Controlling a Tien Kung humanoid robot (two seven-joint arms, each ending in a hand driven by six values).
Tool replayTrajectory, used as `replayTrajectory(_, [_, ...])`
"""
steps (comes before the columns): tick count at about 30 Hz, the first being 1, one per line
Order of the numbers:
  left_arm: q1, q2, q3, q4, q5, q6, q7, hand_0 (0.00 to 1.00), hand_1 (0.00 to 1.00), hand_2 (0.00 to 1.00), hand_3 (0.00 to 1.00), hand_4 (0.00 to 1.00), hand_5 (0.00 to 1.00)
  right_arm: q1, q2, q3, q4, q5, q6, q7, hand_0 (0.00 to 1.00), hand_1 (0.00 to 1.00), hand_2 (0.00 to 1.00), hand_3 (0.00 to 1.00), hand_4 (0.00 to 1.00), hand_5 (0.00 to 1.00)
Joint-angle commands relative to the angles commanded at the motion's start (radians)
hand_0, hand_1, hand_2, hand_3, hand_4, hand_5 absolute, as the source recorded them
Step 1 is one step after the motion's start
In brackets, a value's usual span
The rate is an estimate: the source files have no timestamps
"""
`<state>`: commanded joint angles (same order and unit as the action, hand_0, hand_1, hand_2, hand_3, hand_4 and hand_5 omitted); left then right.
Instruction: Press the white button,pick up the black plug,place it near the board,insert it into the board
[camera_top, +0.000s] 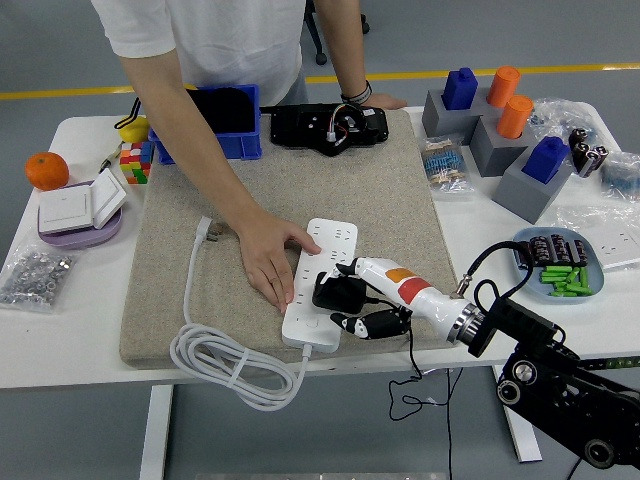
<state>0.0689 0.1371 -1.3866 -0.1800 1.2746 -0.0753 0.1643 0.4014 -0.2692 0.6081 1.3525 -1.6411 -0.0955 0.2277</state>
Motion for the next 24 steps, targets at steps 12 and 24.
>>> replayTrajectory(12, [-0.001, -0.001, -0.004, 0.000, 0.002, 0.000, -0.001, 0.705, 0.699, 0.670, 0.711, 0.727, 0.284, -0.004, 0.004, 0.008, 0.020, -0.005, -0.003, 0.007, 0.685, 0.609, 0.572, 0.579, 0.724, 0.046])
replayTrajectory(24, [0.003, -0.003, -0.009, 0.000, 0.005, -0.001, 0.000, 0.706, 0.699, 0.670, 0.711, 0.727, 0.284, -0.005, 0.006, 0.008, 0.016, -0.005, -0.004, 0.009, 0.683, 0.606, 0.571, 0.578, 0.725, 0.046])
